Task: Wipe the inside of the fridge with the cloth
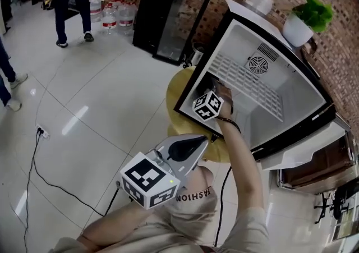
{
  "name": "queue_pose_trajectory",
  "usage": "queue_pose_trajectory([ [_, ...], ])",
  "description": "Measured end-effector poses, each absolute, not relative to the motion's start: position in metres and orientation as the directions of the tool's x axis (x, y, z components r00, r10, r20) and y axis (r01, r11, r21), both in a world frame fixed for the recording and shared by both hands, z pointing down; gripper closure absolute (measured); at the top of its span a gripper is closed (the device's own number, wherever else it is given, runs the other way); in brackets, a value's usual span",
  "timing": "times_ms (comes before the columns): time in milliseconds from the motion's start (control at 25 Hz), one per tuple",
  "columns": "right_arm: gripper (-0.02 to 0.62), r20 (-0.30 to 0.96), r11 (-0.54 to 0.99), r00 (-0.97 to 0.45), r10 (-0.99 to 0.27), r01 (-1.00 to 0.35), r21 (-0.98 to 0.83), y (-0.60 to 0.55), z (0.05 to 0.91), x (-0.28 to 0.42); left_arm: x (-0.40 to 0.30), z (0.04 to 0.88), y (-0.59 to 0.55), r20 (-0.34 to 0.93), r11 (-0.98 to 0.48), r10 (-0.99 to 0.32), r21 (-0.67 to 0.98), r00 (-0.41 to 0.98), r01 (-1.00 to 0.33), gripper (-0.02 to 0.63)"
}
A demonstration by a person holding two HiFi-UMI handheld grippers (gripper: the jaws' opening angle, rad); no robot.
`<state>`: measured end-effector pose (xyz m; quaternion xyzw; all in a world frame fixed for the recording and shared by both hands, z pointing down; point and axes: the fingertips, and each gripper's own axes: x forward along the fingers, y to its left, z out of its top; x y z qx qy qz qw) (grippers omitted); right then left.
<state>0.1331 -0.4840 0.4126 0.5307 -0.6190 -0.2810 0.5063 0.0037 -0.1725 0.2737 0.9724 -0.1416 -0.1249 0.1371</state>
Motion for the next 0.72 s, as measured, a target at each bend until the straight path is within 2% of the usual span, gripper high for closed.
queue_pose_trajectory([
  [320,0.476,0.373,0.460,-0.297,-0.879,-0.323,0.827,-0.367,0.406,0.044,0.005,0.281,-0.176,-0.186,-0.921,-0.307,0.307,0.934,-0.241,0.605],
  [400,0.476,0.345,0.449,-0.333,-0.878,-0.320,0.834,-0.358,0.399,0.038,0.006,0.279,-0.175,-0.182,-0.929,-0.292,0.289,0.939,-0.233,0.605],
  [560,0.474,0.272,0.306,-0.152,-0.950,-0.285,0.908,-0.383,0.393,0.081,0.003,0.275,-0.170,-0.202,-0.925,-0.298,0.302,0.933,-0.230,0.605],
  [720,0.472,0.290,0.265,0.054,-0.956,-0.270,0.926,-0.446,0.408,0.142,0.003,0.276,-0.170,-0.205,-0.910,-0.326,0.332,0.923,-0.247,0.605],
])
